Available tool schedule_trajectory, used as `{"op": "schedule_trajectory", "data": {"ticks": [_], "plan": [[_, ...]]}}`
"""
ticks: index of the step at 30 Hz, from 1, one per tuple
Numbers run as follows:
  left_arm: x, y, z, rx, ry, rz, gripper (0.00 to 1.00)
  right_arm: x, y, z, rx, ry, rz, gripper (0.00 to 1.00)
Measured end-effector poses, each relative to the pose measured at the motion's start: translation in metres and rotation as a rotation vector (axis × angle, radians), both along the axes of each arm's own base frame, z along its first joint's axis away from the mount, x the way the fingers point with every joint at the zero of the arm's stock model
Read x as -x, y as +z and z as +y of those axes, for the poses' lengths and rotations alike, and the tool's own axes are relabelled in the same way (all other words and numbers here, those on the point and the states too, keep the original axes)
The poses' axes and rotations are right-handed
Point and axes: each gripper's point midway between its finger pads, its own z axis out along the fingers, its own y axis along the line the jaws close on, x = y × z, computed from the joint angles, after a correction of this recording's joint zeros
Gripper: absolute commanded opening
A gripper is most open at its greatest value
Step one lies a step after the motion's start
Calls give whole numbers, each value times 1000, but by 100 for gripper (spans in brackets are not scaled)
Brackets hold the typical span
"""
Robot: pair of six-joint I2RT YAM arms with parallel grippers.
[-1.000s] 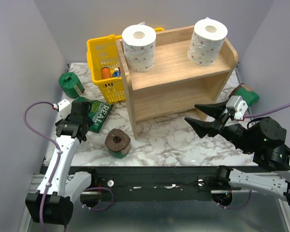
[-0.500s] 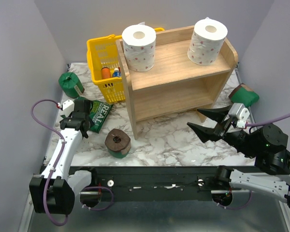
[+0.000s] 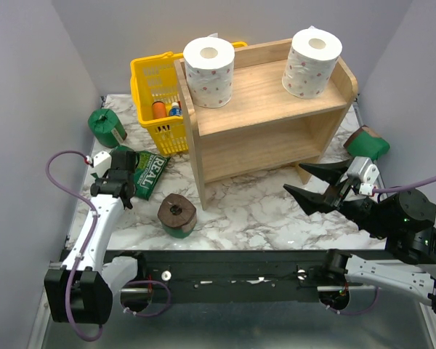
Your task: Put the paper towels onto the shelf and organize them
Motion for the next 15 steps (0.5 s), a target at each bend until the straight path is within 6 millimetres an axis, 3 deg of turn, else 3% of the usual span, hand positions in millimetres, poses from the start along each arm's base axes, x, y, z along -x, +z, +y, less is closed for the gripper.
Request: {"op": "schedule_trajectory", "data": {"ticks": [5, 8, 12, 15], "plan": [[2, 4, -1, 5, -5, -9, 15, 0, 0, 0, -2, 2, 4, 70], [4, 17, -2, 11, -7, -34, 14, 0, 2, 2, -11, 3, 19, 70], [2, 60, -4, 29, -17, -163, 15, -1, 8, 5, -29, 7, 44, 70], [1, 117, -11, 67, -46, -346, 14, -2, 18, 7, -61, 4, 67, 70]]}}
